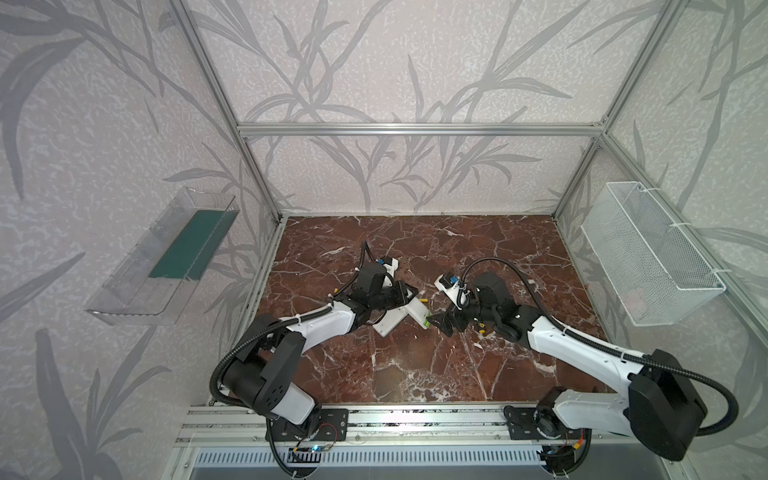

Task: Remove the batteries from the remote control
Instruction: 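Move the right gripper toward the remote held by the left gripper, then close the right gripper on the white remote held by the left gripper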

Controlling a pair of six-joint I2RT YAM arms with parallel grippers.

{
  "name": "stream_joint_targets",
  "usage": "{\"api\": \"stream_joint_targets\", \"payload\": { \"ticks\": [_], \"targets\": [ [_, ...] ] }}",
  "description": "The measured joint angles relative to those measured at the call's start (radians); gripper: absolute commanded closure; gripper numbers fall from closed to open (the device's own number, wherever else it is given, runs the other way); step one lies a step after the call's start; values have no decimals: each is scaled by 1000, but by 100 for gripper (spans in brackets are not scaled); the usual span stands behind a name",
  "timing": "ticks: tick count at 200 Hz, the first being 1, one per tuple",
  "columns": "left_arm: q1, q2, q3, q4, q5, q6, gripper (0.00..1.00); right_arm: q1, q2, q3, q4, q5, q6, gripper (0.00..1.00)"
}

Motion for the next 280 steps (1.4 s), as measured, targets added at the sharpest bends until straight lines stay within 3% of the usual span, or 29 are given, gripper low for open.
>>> {"api": "stream_joint_targets", "payload": {
  "ticks": [71,167,189,220,247,264,280],
  "targets": [
    [-5,-6,-23,109,43,-50,100,36,109,51,27,60,-28,0],
    [-7,-18,-23,189,69,-104,100,36,197,146,61,27,-49,16],
    [-7,-19,-25,195,69,-105,100,36,209,158,60,18,-57,24],
    [-7,-22,-29,200,67,-105,100,40,214,167,55,-1,-78,46],
    [-6,-27,-34,200,68,-105,100,42,214,176,38,-10,-109,52],
    [-6,-28,-34,201,68,-105,82,42,214,181,29,-12,-126,53],
    [-5,-29,-34,200,65,-105,44,41,214,187,17,-10,-146,53]
  ]
}}
